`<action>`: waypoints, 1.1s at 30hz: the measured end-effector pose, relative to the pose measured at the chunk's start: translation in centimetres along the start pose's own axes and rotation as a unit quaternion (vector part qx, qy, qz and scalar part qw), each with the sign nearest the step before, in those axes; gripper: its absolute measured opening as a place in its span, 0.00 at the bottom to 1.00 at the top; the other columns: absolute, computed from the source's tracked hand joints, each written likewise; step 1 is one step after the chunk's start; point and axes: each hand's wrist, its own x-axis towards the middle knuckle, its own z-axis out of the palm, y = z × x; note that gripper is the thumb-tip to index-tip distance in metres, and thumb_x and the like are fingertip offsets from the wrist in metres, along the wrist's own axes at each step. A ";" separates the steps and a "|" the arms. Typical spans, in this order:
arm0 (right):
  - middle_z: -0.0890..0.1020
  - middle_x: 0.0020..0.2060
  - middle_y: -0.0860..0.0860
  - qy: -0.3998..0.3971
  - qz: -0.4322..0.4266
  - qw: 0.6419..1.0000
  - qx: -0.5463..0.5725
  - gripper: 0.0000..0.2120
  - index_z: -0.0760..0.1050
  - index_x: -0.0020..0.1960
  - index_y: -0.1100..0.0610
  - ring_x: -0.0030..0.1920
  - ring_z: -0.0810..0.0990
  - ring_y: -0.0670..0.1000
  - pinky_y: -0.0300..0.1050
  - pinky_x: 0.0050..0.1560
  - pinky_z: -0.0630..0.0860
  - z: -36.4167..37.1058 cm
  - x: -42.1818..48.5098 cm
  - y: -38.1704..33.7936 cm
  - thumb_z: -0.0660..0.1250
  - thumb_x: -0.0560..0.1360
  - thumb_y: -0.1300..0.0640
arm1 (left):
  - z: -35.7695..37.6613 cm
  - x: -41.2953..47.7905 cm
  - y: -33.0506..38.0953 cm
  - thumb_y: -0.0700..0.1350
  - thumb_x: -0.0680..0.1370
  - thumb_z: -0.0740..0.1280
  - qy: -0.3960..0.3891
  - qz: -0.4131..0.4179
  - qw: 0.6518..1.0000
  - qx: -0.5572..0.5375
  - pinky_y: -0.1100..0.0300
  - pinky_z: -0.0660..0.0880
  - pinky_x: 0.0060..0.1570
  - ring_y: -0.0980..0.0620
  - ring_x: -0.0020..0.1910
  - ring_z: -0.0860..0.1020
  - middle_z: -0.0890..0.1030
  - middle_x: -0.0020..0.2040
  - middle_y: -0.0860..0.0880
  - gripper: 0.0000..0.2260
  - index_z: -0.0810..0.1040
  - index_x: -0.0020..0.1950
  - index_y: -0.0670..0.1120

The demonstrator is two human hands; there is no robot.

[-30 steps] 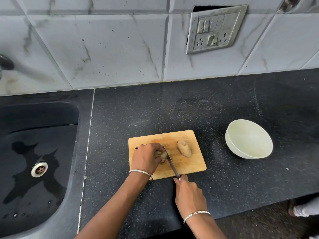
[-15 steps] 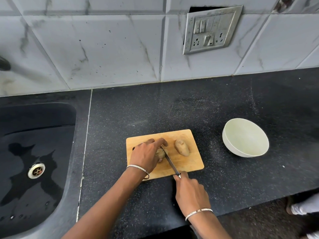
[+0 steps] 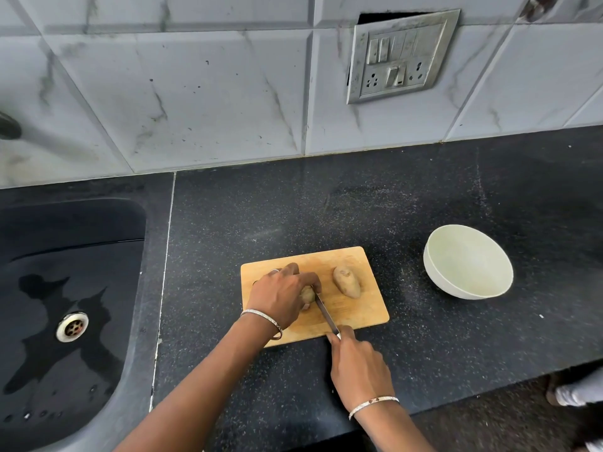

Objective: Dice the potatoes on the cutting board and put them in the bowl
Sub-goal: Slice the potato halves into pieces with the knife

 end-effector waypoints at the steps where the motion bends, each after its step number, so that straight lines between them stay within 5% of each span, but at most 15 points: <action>1: 0.82 0.49 0.54 0.001 0.000 1.000 -0.001 0.19 0.67 0.63 0.51 0.52 0.81 0.60 0.51 0.41 0.73 0.0 0.0 0.0 0.46 0.82 0.42 | 0.0 0.0 0.0 0.51 0.76 0.68 -0.001 0.004 1.000 0.000 0.57 0.74 0.46 0.49 0.51 0.76 0.73 0.55 0.53 0.13 0.72 0.59 0.63; 15: 0.82 0.47 0.51 -0.022 0.010 1.000 -0.012 0.17 0.65 0.55 0.51 0.51 0.82 0.57 0.48 0.37 0.69 -0.4 -2.0 0.8 0.44 0.82 0.41 | 0.0 0.1 -0.3 0.48 0.76 0.67 0.004 0.029 1.000 -0.007 0.55 0.76 0.47 0.49 0.51 0.77 0.75 0.55 0.55 0.12 0.74 0.57 0.62; 22: 0.79 0.45 0.52 -0.071 0.060 0.995 -0.025 0.18 0.58 0.52 0.48 0.55 0.80 0.56 0.48 0.43 0.69 -1.6 -5.2 2.9 0.39 0.78 0.36 | 0.1 -0.1 -0.6 0.50 0.75 0.68 0.013 0.024 0.999 -0.027 0.57 0.74 0.44 0.50 0.51 0.76 0.74 0.56 0.57 0.12 0.73 0.57 0.63; 25: 0.74 0.39 0.50 -0.046 0.074 0.996 -0.028 0.26 0.57 0.50 0.48 0.53 0.81 0.54 0.46 0.46 0.74 -2.4 -6.1 3.9 0.30 0.70 0.33 | 0.2 -0.3 -0.6 0.51 0.74 0.68 0.022 0.006 0.998 -0.051 0.54 0.76 0.44 0.50 0.51 0.76 0.74 0.56 0.57 0.15 0.70 0.58 0.63; 30: 0.74 0.36 0.49 0.011 0.067 0.998 0.009 0.23 0.60 0.50 0.49 0.49 0.81 0.54 0.47 0.42 0.74 -3.2 -5.6 4.5 0.36 0.73 0.35 | 1.0 -0.3 -0.1 0.57 0.69 0.73 0.055 -0.046 0.993 -0.095 0.55 0.74 0.49 0.51 0.55 0.74 0.75 0.56 0.57 0.23 0.69 0.60 0.59; 33: 0.75 0.35 0.48 0.025 0.052 0.998 0.015 0.20 0.61 0.48 0.49 0.45 0.81 0.52 0.46 0.38 0.71 -3.0 -4.7 4.4 0.39 0.77 0.36 | 1.6 0.0 0.7 0.54 0.71 0.73 0.074 -0.044 0.993 -0.084 0.58 0.73 0.52 0.51 0.56 0.74 0.78 0.57 0.56 0.19 0.76 0.60 0.56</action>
